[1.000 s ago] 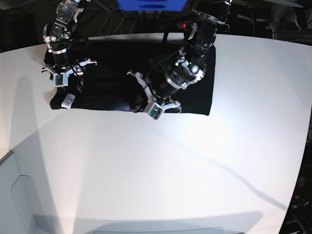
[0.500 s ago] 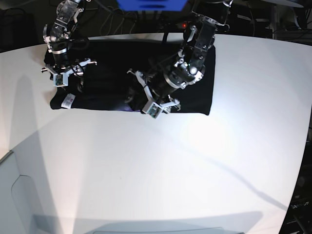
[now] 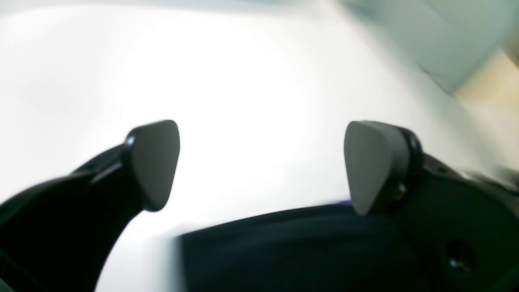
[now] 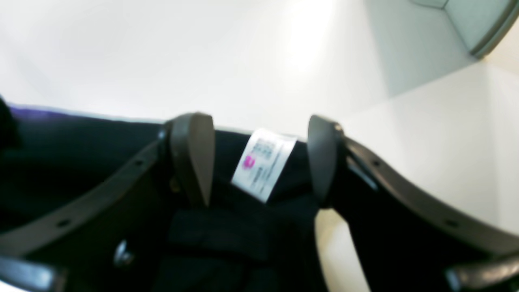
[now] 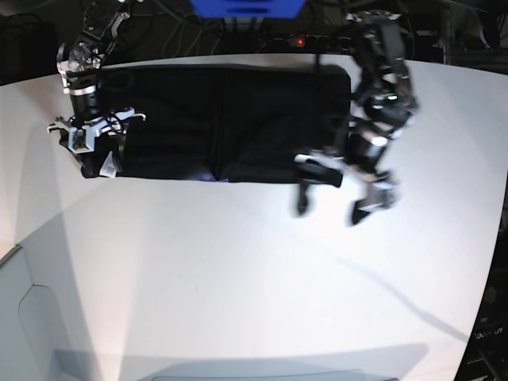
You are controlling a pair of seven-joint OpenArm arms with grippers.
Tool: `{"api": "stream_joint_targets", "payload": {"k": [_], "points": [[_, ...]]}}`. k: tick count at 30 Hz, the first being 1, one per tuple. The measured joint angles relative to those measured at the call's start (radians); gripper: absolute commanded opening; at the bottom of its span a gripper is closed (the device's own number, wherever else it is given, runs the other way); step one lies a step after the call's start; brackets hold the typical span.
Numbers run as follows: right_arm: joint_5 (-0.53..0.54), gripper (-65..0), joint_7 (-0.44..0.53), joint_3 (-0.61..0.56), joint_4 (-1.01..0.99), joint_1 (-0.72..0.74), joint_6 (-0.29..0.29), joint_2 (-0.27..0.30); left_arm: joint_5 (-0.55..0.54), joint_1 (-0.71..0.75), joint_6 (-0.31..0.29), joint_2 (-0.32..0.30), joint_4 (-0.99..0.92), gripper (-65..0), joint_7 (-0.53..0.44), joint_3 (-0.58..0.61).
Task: Fold the T-shirt properly
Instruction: 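Open the left gripper and lift it away from the shirt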
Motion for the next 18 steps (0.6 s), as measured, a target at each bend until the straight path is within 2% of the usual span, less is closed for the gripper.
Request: {"api": "stream_joint_targets", "payload": {"k": [3, 8, 11, 18], "points": [[-0.001, -27.7, -0.007, 0.006, 0.006, -0.016, -0.001, -0.002, -0.105, 0.039, 0.005, -0.052, -0.047, -3.1, 0.008, -0.22], [0.002, -27.6, -0.098, 0.037, -0.024, 0.002, -0.001, -0.003, -0.261, 0.069, -0.004, -0.143, -0.171, -3.1, 0.002, -0.429], [-0.003, -27.5, -0.141, 0.058, -0.083, 0.03, -0.001, -0.006, -0.285, 0.076, 0.002, -0.17, -0.245, -3.1, 0.0, -0.484], [-0.004, -27.5, -0.143, 0.142, -0.157, 0.078, -0.001, -0.006, -0.288, 0.077, 0.003, -0.174, -0.284, -3.1, 0.002, -0.495]]}}
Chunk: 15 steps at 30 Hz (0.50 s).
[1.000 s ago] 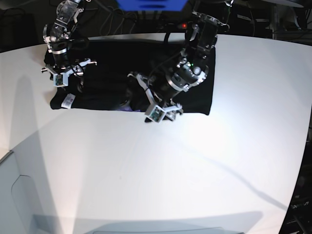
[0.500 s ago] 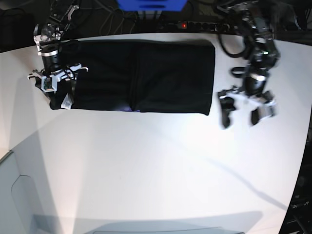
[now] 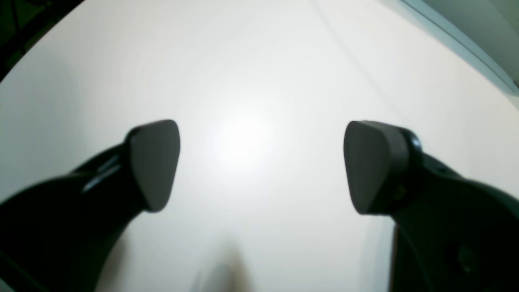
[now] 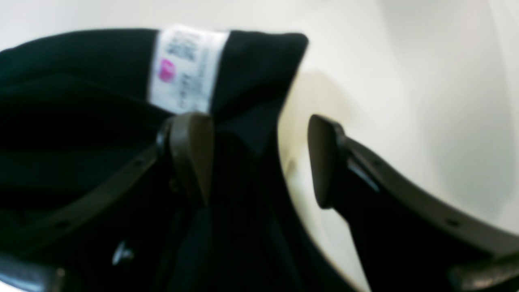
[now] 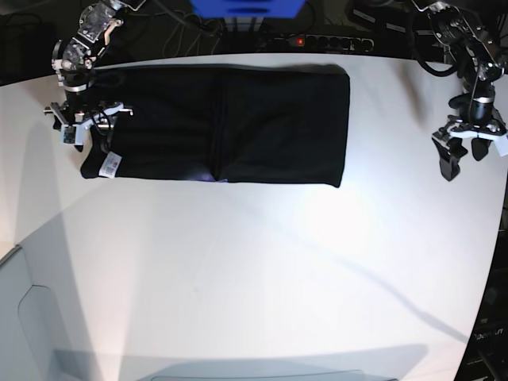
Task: Fold the T-shirt properly
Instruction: 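Open the left gripper and lift it away from the shirt, then grasp the strip end with the right gripper and lift it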
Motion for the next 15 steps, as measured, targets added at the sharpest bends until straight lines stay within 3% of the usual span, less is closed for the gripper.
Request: {"api": "stream_joint_targets", "payload": {"k": [15], "points": [[0.03, -27.9, 0.046, -0.002, -0.075, -0.006, -0.003, 0.003, 0.0, 0.0, -0.001, 0.005, 0.002, -3.1, 0.0, 0.002]]}}
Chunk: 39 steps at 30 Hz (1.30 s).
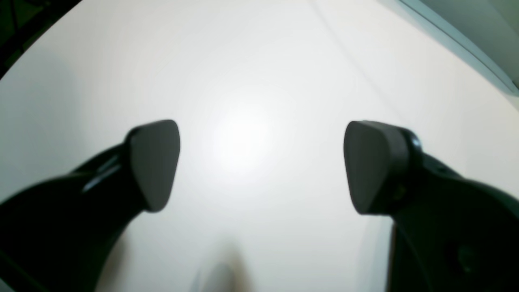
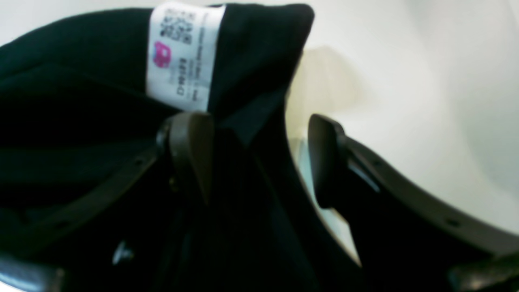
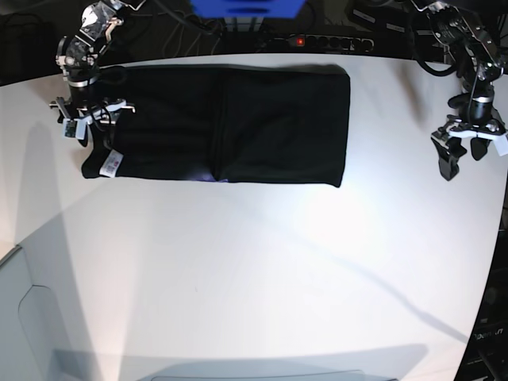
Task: Fold the T-shirt properly
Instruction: 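Grasp the strip end with the right gripper and lift it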
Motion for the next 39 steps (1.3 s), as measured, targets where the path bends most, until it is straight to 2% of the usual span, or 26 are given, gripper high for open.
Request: {"api": "stream_joint_targets", "payload": {"k": [2, 4, 10, 11, 17, 24, 28, 35, 37, 39], "points": [[0.004, -29.1, 0.008, -0.005, -0.001, -0.012, 0.0, 0.002, 0.0, 0.006, 0.0, -0.001, 0.0, -3.1, 0.0, -0.001], [0.009, -34.1, 0.015, -0.019, -0.003, -0.02, 0.0, 0.003, -0.001, 0.013, -0.001, -0.003, 0.0, -3.1, 0.0, -0.001], [0.023, -62.8, -0.002, -0.05, -0.003, -0.017, 0.0, -0.002, 0.0, 0.017, -0.001, -0.003, 0.0, -3.1, 0.0, -0.002], [0.025, -65.0, -0.017, -0.05, -0.002, -0.014, 0.0, -0.001, 0.0, 0.017, -0.001, -0.003, 0.0, -3.1, 0.0, -0.002], [0.023, -65.0, -0.137, -0.05, 0.033, 0.022, 0.0, 0.001, -0.002, 0.029, -0.001, -0.006, 0.0, -3.1, 0.0, -0.002], [-0.035, -65.0, -0.256, -0.05, 0.172, 0.006, 0.003, -0.004, -0.003, 0.043, -0.001, -0.005, -0.001, -3.1, 0.003, -0.003], [-0.035, -65.0, -0.263, -0.092, 0.259, 0.002, 0.003, 0.003, -0.003, 0.056, 0.0, -0.002, -0.006, -3.1, -0.001, 0.011], [-0.031, -65.0, -0.263, -0.214, 0.377, -0.065, 0.003, -0.001, -0.003, 0.053, -0.001, 0.002, -0.098, -3.4, 0.0, 0.205], [-0.034, -65.0, -0.266, -0.238, 0.408, -0.077, 0.003, 0.0, -0.003, 0.054, -0.001, 0.0, -0.124, -7.4, 0.0, 0.256], [-0.035, -65.0, -0.264, -0.271, 0.435, -0.095, 0.003, 0.0, -0.007, 0.05, -0.001, -0.003, -0.141, -15.8, -0.026, 0.319]]}}
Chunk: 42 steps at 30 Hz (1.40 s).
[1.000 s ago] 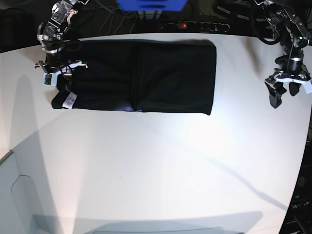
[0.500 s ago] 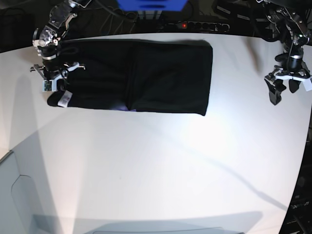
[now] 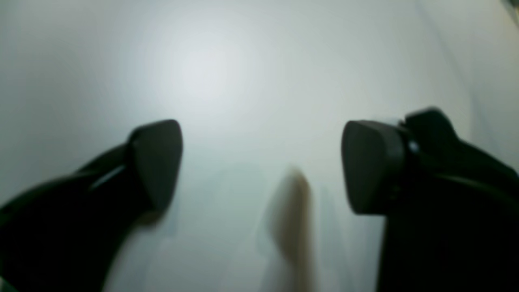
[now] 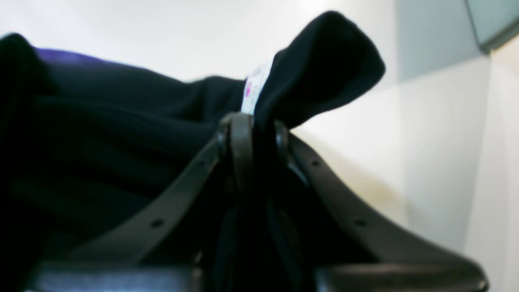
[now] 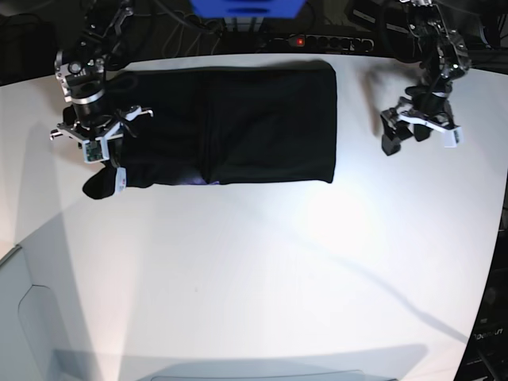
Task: Fold the T-shirt properly
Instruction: 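Grasp the strip end with the right gripper and lift it, then fold the held end over the bundle toward the left gripper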
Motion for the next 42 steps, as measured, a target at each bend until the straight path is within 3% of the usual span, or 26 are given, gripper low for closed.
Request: {"api": "stream_joint_targets", "payload": {"k": [7, 10, 11, 18, 27, 42], "points": [[0.001, -65.0, 0.0, -0.1, 0.036, -0.046, 0.0, 0.003, 0.002, -0.042, 0.0, 0.012, -0.025, -44.9, 0.01, 0.082], [0.001, -65.0, 0.0, -0.131, 0.038, -0.052, 0.0, 0.003, 0.006, -0.044, 0.0, 0.011, -0.026, -63.6, 0.018, 0.121], [0.001, -65.0, -0.001, -0.138, 0.038, -0.051, 0.0, 0.003, 0.009, -0.048, 0.003, 0.008, -0.026, -65.0, 0.021, 0.142], [0.0, -65.0, -0.003, -0.267, 0.045, -0.055, 0.0, 0.008, 0.018, -0.06, 0.008, 0.0, -0.026, -65.0, 0.011, 0.22], [-0.006, -65.0, -0.008, -0.523, 0.046, -0.084, -0.008, 0.009, 0.179, -0.075, -0.005, 0.06, -0.017, -65.0, -0.021, 0.246], [-0.002, -65.0, -0.003, -0.892, 0.006, -0.017, -0.13, 0.014, 0.198, -0.075, -0.005, 0.069, -0.016, -65.0, -0.032, 0.247]]}}
